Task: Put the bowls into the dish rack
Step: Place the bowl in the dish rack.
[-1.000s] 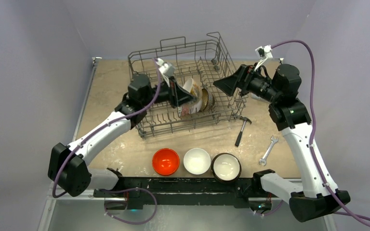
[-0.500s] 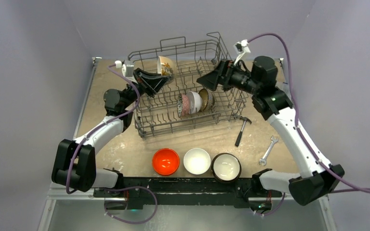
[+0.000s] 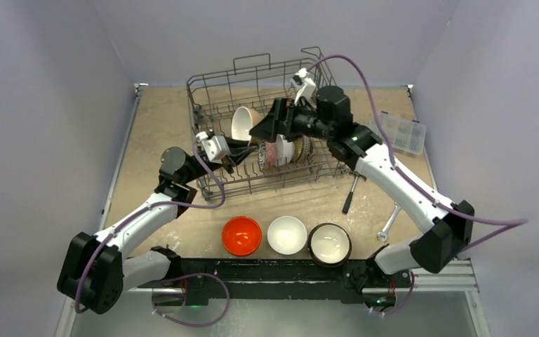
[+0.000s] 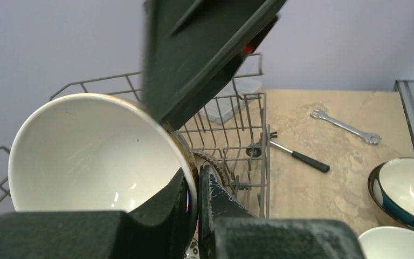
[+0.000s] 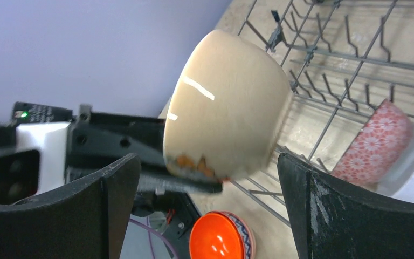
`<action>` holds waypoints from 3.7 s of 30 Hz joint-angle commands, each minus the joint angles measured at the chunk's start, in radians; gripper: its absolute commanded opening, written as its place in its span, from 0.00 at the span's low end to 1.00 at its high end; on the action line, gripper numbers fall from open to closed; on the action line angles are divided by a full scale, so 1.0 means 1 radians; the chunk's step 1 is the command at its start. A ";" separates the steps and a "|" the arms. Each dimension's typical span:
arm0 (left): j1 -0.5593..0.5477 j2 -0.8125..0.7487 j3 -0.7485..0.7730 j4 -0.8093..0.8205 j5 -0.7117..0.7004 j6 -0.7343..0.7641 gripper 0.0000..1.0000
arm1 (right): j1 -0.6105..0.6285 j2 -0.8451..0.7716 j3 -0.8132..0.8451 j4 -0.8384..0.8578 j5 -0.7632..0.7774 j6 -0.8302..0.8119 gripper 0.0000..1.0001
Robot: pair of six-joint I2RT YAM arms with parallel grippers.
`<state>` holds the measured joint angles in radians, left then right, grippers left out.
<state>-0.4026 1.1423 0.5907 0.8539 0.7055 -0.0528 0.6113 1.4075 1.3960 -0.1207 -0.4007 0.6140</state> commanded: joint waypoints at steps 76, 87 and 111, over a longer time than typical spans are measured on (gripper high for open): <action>0.071 -0.064 0.040 -0.133 -0.507 -0.079 0.97 | 0.038 0.094 0.072 -0.005 0.222 -0.027 0.00; 0.075 -0.104 0.021 -0.105 -0.428 -0.013 0.97 | 0.038 0.182 0.170 -0.051 0.287 -0.071 0.00; 0.171 0.010 0.225 -0.554 -1.017 -0.063 0.99 | 0.154 0.384 0.472 -0.359 0.499 -0.224 0.00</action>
<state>-0.2459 1.1557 0.7818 0.3363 -0.1314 -0.1127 0.7303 1.7950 1.7729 -0.4450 0.0181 0.4297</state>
